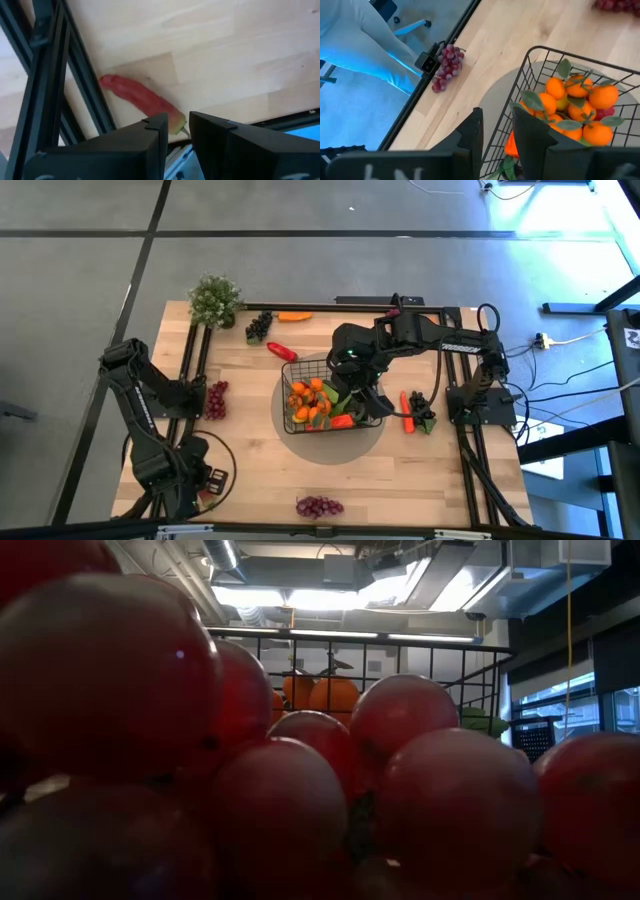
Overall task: Build produce basket
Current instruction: Put the bottom red chilli pepper into the basket
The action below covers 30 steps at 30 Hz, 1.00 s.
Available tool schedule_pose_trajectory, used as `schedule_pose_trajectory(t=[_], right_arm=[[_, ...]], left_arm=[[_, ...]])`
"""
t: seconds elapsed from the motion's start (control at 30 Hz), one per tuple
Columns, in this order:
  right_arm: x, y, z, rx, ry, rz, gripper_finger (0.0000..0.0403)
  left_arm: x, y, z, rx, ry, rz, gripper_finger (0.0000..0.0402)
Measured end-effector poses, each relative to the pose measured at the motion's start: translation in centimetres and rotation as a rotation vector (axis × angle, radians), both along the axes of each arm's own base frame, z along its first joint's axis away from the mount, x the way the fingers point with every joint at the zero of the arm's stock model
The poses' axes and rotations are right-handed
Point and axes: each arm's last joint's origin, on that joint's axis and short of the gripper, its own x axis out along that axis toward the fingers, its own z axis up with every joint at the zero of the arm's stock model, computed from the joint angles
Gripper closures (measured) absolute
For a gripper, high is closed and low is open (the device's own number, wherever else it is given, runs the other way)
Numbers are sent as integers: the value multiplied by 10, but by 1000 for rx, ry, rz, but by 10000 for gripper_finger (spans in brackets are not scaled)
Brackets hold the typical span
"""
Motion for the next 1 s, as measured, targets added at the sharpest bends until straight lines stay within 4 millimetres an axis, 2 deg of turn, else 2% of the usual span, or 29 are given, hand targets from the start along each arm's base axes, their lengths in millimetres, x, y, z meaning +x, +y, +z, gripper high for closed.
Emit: schedule_pose_trajectory(t=[0.13,0.63,0.83,1.0], right_arm=[[2,0,1,1,-27,0,310],[6,0,4,1,-80,1,310],[7,0,4,1,-86,1,310],[7,0,4,1,-86,1,310]], left_arm=[[-3,-2,0,-23,20,102,335],[-2,-11,1,-108,-8,111,335],[-4,-12,1,-142,28,305,334],[-9,-12,-2,-120,52,376,295]])
